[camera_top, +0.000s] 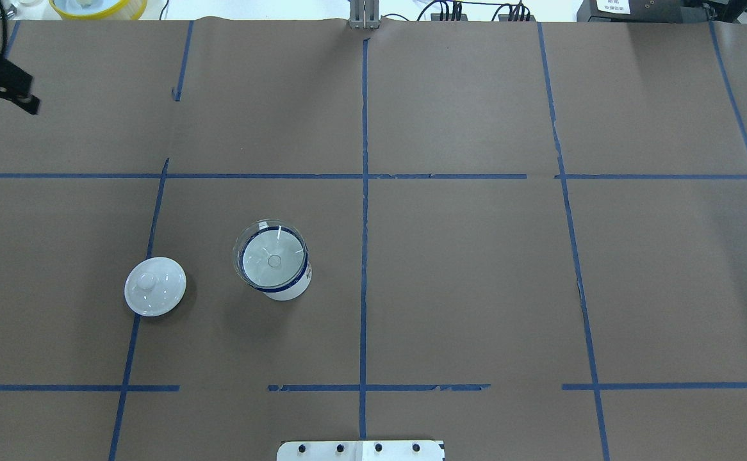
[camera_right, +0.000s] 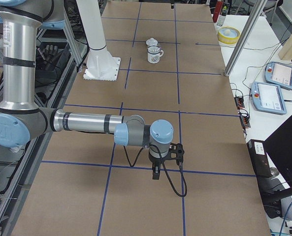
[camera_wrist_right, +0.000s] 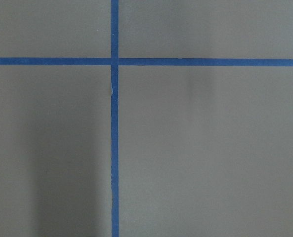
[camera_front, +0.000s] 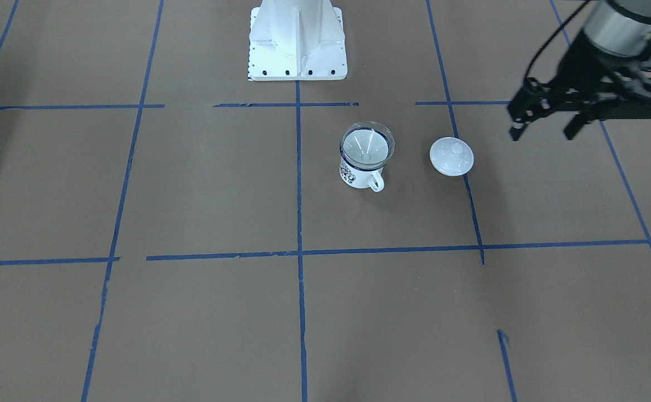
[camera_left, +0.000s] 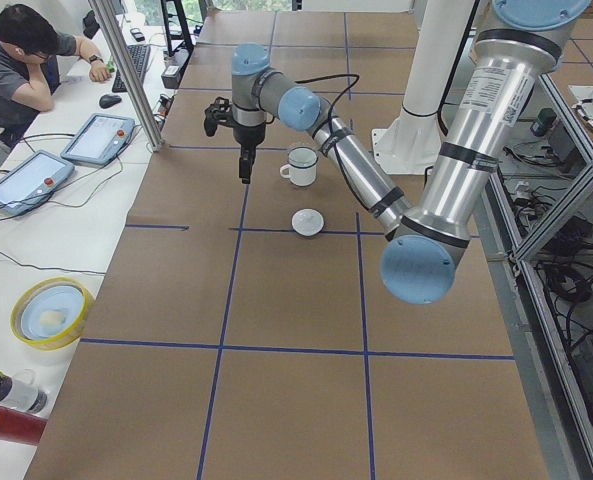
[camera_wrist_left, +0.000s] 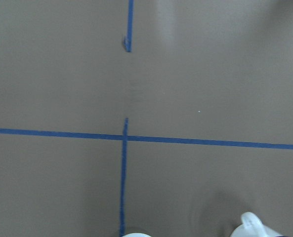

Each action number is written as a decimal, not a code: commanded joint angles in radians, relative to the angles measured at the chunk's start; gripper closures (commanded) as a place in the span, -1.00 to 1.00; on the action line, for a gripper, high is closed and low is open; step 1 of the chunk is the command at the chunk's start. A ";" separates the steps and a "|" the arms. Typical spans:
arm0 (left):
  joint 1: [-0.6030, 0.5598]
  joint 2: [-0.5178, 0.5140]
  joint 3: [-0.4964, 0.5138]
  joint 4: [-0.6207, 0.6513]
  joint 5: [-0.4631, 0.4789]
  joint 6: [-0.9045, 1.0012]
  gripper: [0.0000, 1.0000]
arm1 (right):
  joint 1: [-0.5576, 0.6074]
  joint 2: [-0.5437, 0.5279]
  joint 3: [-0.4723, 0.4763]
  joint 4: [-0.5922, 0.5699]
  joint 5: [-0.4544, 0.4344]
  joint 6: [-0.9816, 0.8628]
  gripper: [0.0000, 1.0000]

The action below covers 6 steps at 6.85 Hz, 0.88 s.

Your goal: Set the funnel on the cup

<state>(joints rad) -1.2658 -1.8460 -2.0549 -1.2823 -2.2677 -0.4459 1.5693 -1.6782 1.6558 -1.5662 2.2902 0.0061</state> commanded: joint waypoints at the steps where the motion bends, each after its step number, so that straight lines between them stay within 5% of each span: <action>1: -0.243 0.161 0.131 -0.002 -0.077 0.501 -1.00 | 0.000 0.000 -0.001 0.000 0.000 0.000 -1.00; 2: -0.344 0.191 0.250 -0.012 -0.088 0.651 -1.00 | 0.000 0.000 -0.001 0.000 0.000 0.000 -1.00; 4: -0.363 0.272 0.408 -0.040 -0.093 0.662 -1.00 | 0.000 0.000 0.001 0.000 0.000 0.000 -1.00; 6: -0.369 0.316 0.458 -0.136 -0.130 0.659 -1.00 | 0.000 0.000 -0.001 0.000 0.000 0.000 -1.00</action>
<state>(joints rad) -1.6310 -1.5644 -1.6222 -1.3729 -2.3822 0.2111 1.5693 -1.6782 1.6556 -1.5662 2.2902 0.0061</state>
